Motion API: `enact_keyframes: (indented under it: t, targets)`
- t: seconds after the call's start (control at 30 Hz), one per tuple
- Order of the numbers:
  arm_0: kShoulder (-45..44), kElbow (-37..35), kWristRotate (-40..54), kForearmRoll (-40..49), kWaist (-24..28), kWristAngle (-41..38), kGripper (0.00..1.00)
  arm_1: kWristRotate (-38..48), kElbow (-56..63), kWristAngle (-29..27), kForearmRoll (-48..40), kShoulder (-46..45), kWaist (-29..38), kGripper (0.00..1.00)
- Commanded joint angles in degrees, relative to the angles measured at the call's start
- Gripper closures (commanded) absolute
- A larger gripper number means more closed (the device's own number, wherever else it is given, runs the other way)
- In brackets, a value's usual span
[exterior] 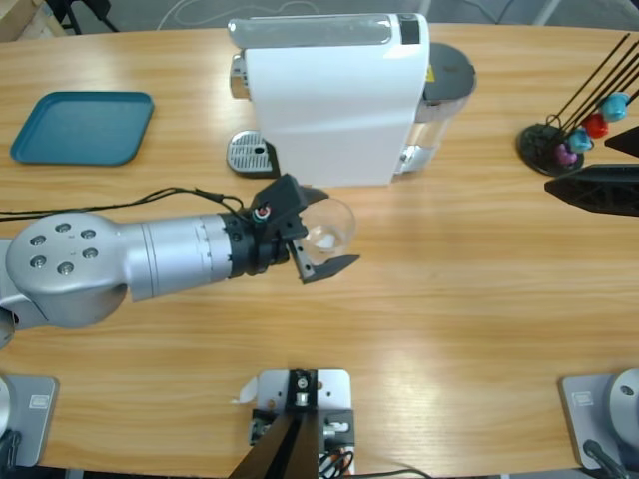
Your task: Pour coffee
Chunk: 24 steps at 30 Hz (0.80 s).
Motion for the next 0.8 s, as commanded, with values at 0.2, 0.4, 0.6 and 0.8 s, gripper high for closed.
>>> enact_keyframes:
  t: [0.2, 0.4, 0.6, 0.8]
  targets:
    - [-1.6, 3.0, 1.5, 1.4, 0.5, 2.9, 0.092, 0.4, 2.1, 0.3, -0.5, 0.1, -0.6, 0.000]
    - [1.8, 2.3, 1.0, 1.4, 0.5, 2.5, 0.087, 0.4, 2.1, 0.4, -0.6, 0.6, -0.6, 0.000]
    - [3.4, 1.3, 0.9, 1.3, 0.8, 2.8, 0.087, 0.4, 3.1, 0.6, -1.5, 1.0, -0.6, 0.000]
    - [5.6, -1.3, 0.3, 1.3, 1.2, 2.4, 0.087, 0.4, 3.8, 0.8, -2.2, 1.1, -0.6, 0.000]
